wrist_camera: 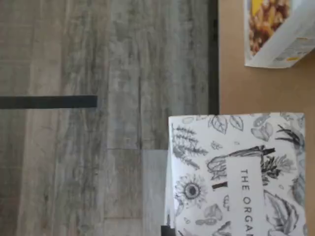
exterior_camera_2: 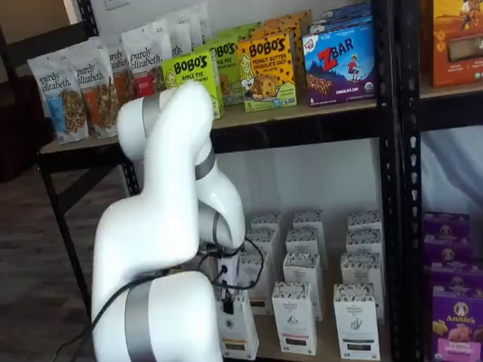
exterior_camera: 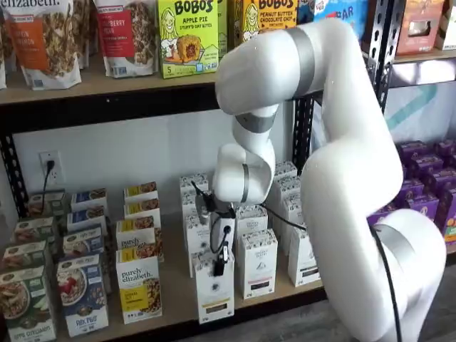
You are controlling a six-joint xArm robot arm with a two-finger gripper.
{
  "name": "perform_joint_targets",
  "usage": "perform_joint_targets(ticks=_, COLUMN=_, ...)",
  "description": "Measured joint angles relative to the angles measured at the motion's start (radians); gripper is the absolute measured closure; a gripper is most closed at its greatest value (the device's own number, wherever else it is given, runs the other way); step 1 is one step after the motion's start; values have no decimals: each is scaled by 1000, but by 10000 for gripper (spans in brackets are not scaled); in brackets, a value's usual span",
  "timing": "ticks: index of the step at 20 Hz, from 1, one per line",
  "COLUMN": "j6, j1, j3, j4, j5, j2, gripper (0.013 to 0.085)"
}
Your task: Pick up the white box with a yellow strip in the middle, on the bottom shelf, the fourth box from the left
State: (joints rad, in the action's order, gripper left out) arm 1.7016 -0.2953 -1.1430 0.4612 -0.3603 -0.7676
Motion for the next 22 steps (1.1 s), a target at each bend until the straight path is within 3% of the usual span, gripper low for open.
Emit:
perform_joint_targets(ticks=5, j6=-3, j1=-11, j3=134, j4=2, j5=41, j2=94, gripper=490)
perform_joint_targets(ticks=12, j6=96, j1=-18, j3=281, j4=113, j5=38, j2=238, gripper=490)
perform_joint_targets(ticks=15, j6=76, j1=-16, j3=335, j4=90, j5=37, j2=298, gripper=490)
perform_joint_targets(ticks=22, j6=-31, j1=-23, j3=450, j4=-12, j5=50, j2=432, gripper=490)
